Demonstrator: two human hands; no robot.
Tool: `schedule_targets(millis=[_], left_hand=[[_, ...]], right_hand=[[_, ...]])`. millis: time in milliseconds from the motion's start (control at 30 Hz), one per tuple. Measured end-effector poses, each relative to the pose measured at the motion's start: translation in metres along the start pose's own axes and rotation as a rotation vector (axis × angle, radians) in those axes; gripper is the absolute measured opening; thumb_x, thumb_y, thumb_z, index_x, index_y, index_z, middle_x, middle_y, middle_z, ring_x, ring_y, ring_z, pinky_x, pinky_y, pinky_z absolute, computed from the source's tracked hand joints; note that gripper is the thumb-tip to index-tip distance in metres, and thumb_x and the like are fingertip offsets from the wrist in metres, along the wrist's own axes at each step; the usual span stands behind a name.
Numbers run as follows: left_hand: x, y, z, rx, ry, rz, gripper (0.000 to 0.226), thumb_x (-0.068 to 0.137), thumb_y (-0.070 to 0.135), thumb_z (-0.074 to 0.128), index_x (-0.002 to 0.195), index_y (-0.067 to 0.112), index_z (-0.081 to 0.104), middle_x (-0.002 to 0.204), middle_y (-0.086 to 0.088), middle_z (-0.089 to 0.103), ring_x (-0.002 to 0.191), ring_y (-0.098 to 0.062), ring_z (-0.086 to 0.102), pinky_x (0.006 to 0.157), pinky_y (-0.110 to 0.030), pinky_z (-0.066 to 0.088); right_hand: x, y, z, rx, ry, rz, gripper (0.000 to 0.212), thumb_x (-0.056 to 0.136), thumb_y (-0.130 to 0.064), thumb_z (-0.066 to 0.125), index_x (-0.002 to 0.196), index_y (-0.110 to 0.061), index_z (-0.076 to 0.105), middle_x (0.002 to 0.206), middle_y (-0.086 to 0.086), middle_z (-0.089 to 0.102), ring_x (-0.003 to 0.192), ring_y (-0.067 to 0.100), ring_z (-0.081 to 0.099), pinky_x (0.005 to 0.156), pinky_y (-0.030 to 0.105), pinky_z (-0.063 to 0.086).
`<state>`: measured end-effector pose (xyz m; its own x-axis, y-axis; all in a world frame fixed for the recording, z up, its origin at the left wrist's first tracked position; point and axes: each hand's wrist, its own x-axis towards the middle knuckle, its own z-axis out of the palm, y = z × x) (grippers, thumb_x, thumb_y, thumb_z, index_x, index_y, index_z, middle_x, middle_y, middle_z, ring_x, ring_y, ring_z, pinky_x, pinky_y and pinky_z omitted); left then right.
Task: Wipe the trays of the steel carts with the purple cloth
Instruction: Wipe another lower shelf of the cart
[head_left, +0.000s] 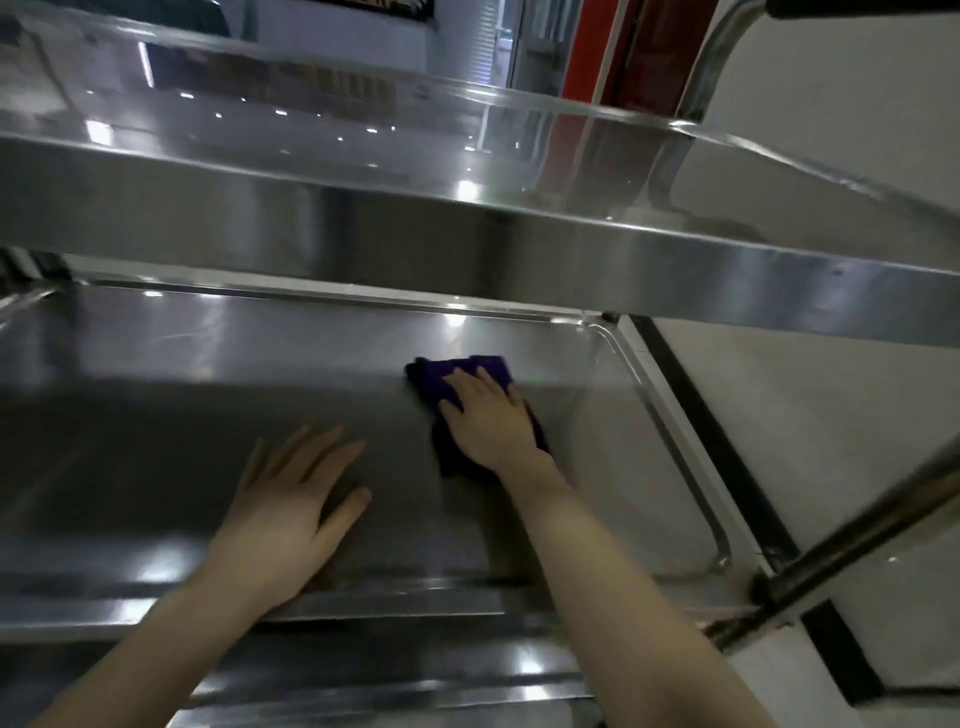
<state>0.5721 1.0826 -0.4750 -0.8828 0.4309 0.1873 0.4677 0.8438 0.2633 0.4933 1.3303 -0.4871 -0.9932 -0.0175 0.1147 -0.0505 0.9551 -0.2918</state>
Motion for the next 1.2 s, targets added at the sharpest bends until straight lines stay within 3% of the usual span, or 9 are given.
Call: schedule_targets(millis=[167,233,333,433,667,767,967,1067,1200], left_hand=[[0.000,0.001,0.007,0.040,0.044,0.000,0.068,0.087,0.060,0.027,0.135,0.019,0.054,0.142,-0.004,0.050,0.139,-0.024,0.037,0.115,-0.050,0.024],[0.001,0.001,0.007,0.031,0.059,-0.011,0.069,0.086,0.061,0.027,0.135,0.021,0.054,0.142,-0.003,0.050,0.139,-0.023,0.036,0.116,-0.049,0.025],[0.003,0.005,0.007,0.025,0.035,0.013,0.074,0.083,0.065,0.021,0.138,0.025,0.049,0.147,0.001,0.044,0.142,-0.019,0.031,0.118,-0.042,0.020],[0.002,0.008,0.004,0.009,0.006,0.006,0.080,0.080,0.068,0.015,0.141,0.026,0.045,0.150,0.003,0.040,0.144,-0.016,0.026,0.119,-0.037,0.015],[-0.002,0.014,-0.003,0.009,0.022,-0.020,0.080,0.081,0.063,0.016,0.139,0.018,0.049,0.144,-0.004,0.047,0.137,-0.023,0.038,0.115,-0.039,0.025],[-0.005,0.014,-0.004,0.014,0.047,-0.027,0.076,0.084,0.060,0.019,0.137,0.016,0.051,0.139,-0.007,0.052,0.129,-0.026,0.046,0.111,-0.041,0.032],[-0.006,0.015,-0.005,-0.025,0.054,0.001,0.073,0.083,0.059,0.025,0.132,0.015,0.056,0.134,-0.008,0.056,0.125,-0.030,0.050,0.107,-0.044,0.038],[-0.004,0.015,-0.004,-0.029,0.067,0.022,0.072,0.083,0.058,0.027,0.130,0.013,0.058,0.131,-0.010,0.057,0.121,-0.033,0.052,0.103,-0.043,0.040],[-0.004,0.014,-0.004,-0.018,0.072,0.030,0.070,0.084,0.056,0.027,0.129,0.013,0.058,0.130,-0.010,0.058,0.120,-0.033,0.053,0.102,-0.042,0.041]], right_hand=[[0.005,-0.032,0.010,0.063,-0.071,-0.179,0.049,0.103,-0.041,0.034,0.149,-0.024,0.034,0.158,-0.006,0.028,0.147,0.013,0.016,0.118,0.035,0.006],[-0.009,0.020,-0.008,0.054,0.022,-0.057,0.046,0.103,-0.037,0.039,0.146,-0.020,0.040,0.154,0.000,0.036,0.144,0.019,0.027,0.115,0.032,0.015],[-0.048,0.113,-0.047,0.074,0.142,0.285,0.039,0.101,-0.036,0.041,0.138,-0.024,0.044,0.144,0.002,0.046,0.132,0.023,0.042,0.111,0.043,0.029],[-0.073,0.137,-0.063,0.018,0.129,0.458,0.043,0.102,-0.035,0.038,0.143,-0.023,0.041,0.153,0.002,0.038,0.143,0.022,0.028,0.118,0.046,0.017],[-0.051,-0.036,0.006,-0.027,0.011,0.005,0.049,0.102,-0.041,0.035,0.149,-0.027,0.034,0.159,-0.010,0.026,0.148,0.013,0.014,0.119,0.037,0.006],[-0.057,-0.052,0.006,0.028,-0.069,-0.089,0.050,0.103,-0.044,0.031,0.151,-0.029,0.030,0.160,-0.015,0.020,0.148,0.006,0.008,0.119,0.033,0.000],[-0.121,0.075,-0.051,0.004,0.069,0.319,0.047,0.103,-0.040,0.036,0.149,-0.026,0.035,0.158,-0.005,0.029,0.146,0.015,0.021,0.119,0.038,0.016],[-0.152,0.104,-0.070,-0.036,0.068,0.537,0.048,0.104,-0.040,0.030,0.150,-0.026,0.029,0.161,-0.005,0.020,0.149,0.014,0.010,0.121,0.043,0.007],[-0.139,0.036,-0.036,-0.116,0.082,0.403,0.050,0.103,-0.040,0.033,0.151,-0.023,0.030,0.161,-0.003,0.022,0.149,0.018,0.013,0.119,0.044,0.014]])
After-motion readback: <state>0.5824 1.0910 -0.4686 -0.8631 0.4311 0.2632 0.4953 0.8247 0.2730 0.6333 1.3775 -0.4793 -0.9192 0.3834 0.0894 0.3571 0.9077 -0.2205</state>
